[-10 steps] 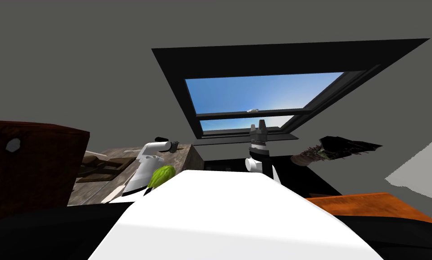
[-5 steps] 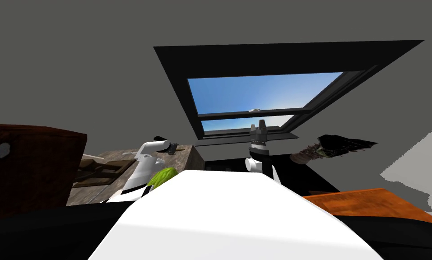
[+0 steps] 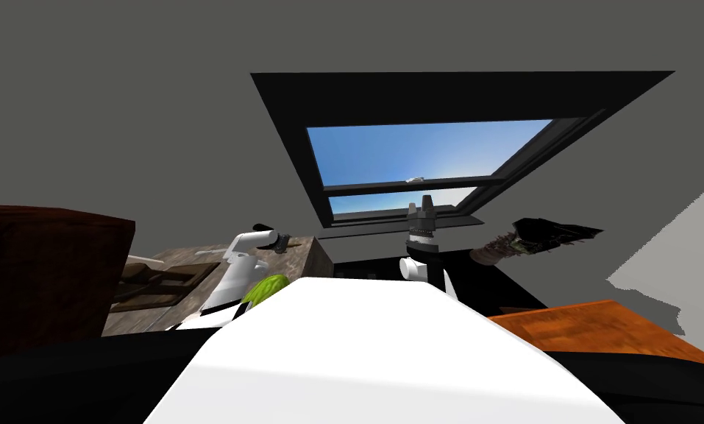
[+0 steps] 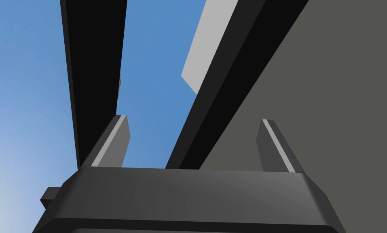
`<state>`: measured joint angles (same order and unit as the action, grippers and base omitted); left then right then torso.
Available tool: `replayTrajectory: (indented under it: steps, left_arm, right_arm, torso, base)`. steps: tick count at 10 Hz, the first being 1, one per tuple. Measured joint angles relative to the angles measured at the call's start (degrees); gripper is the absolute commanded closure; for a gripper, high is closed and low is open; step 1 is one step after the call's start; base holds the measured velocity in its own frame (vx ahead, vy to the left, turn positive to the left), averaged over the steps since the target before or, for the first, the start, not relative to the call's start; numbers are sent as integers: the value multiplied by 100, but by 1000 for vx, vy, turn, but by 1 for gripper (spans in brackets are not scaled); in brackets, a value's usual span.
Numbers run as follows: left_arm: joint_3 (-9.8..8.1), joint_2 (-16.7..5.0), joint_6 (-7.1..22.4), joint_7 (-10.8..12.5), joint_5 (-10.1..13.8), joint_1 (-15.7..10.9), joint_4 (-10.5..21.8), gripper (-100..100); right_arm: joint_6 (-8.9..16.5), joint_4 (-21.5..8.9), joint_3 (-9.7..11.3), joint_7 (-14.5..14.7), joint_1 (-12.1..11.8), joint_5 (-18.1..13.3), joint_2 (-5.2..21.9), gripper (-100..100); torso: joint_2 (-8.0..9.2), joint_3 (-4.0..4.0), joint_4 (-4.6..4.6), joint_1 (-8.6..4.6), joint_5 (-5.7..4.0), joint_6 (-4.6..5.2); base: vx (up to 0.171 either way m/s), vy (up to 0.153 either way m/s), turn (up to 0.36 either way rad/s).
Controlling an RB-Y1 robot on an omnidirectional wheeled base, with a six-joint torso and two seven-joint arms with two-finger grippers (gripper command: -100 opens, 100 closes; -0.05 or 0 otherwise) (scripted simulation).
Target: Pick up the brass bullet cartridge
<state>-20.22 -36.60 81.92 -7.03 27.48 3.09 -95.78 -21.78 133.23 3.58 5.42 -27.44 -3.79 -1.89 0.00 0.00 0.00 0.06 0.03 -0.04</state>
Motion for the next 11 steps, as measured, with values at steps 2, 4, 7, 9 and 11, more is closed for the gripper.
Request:
replayTrajectory:
  steps: [2,4,7,9,11]
  left_arm:
    - [22,31,-104,-6,-34,10,80,100]
    - [20,30,-99,-6,-34,10,79,100]
    - [20,30,-103,-6,-33,8,77,0]
    - [-2,6,-16,2,1,18,-34,100]
    - [-29,-25,119,12,40,24,-158,0]
  right_arm:
    - [0,0,0,0,0,0,0,0]
    - [0,0,0,0,0,0,0,0]
    - [0,0,0,0,0,0,0,0]
    - [0,0,0,0,0,0,0,0]
    - [0,0,0,0,0,0,0,0]
  torso:
    - [-3,-2,-1,-1,1,0]
    - [-9,-6,-3,1,3,3]
    - [-9,-7,-4,2,3,0]
    - [-8,-5,-3,-5,-1,-2]
    - [-9,-6,-4,-5,1,0]
  base:
    - [0,0,0]
    - [0,0,0]
    - [0,0,0]
    - [6,-18,71]
    - [2,-5,10]
